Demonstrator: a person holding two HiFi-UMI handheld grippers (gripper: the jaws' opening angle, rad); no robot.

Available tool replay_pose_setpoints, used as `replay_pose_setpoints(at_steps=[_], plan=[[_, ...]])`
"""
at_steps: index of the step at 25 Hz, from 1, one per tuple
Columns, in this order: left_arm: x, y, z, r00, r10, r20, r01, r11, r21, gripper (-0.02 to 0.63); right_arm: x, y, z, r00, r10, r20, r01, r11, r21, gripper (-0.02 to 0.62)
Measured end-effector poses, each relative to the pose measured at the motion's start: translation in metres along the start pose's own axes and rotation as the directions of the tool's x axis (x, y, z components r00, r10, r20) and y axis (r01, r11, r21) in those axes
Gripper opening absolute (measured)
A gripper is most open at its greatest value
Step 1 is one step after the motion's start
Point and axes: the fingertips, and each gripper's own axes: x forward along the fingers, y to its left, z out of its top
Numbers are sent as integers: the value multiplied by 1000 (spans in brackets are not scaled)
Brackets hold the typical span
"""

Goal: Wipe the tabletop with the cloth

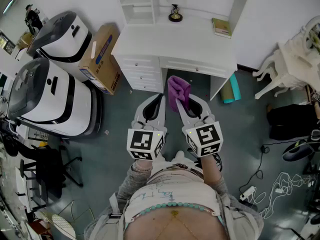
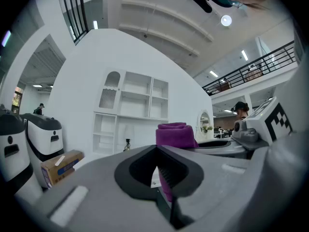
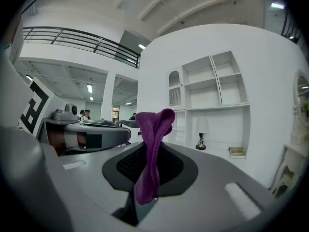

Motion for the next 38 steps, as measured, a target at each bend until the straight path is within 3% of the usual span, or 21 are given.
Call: replay_pose_setpoints(at_steps=[12,19,26,38], plan=[[-1,-27,-6,1000,-15,-3,15,1000,-20,2,-20,-9,-8,999,42,-6,-42,999,5,79],[-6,-33,-19,999,42,-21,-42,998,-35,2,-26,-11,-16,996,81,-25,-81,997,-12,80],[-11,-30,-20,997,75,-24,-76,996,-38,2,-25,-6,-15,993,113,-18,-113,993,-11,80],[20,10,-15,999,28,-16,-29,998,-51,2,20,-11,-11,996,86,-36,-86,996,-3,80]])
